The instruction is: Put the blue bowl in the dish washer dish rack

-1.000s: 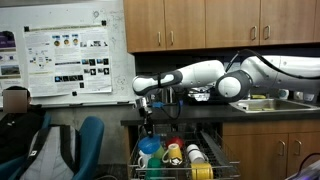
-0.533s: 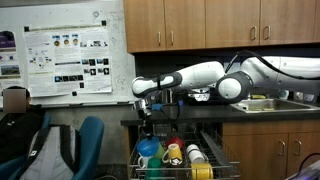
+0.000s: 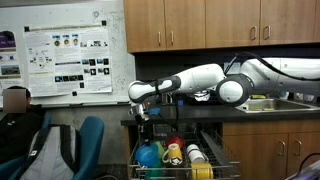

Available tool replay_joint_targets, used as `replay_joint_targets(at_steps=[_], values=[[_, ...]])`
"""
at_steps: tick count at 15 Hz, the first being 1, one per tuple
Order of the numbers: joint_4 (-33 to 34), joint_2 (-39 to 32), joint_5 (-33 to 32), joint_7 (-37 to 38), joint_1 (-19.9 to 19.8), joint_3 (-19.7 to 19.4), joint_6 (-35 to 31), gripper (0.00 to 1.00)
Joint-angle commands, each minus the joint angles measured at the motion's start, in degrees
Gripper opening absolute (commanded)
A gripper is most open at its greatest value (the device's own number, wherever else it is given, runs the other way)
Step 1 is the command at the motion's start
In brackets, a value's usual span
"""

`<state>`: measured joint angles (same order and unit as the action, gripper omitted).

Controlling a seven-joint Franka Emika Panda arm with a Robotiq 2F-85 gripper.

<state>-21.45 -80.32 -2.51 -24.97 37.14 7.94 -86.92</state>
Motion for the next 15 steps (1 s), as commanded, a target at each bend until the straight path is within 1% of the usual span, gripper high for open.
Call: replay_joint_targets(at_steps=[1,2,4,7,12,15], values=[[1.47,-0.59,-0.80,0.43,0.68,-0.99,-0.56,0.32],[1.48,-0.57,-0.84,0.52,0.64,-1.09,-0.81,0.33],[0.89,-0.13,-0.94,0.84,0.45,-1.32,-1.47,0.44],[0.37,0.48,-0.77,1.64,0.21,-1.56,-2.64,0.62],[-0.05,1.93,-0.07,2.72,-0.70,-1.08,-5.63,0.98],[-0.07,2.87,0.37,2.82,-1.45,-0.74,-6.94,1.00]])
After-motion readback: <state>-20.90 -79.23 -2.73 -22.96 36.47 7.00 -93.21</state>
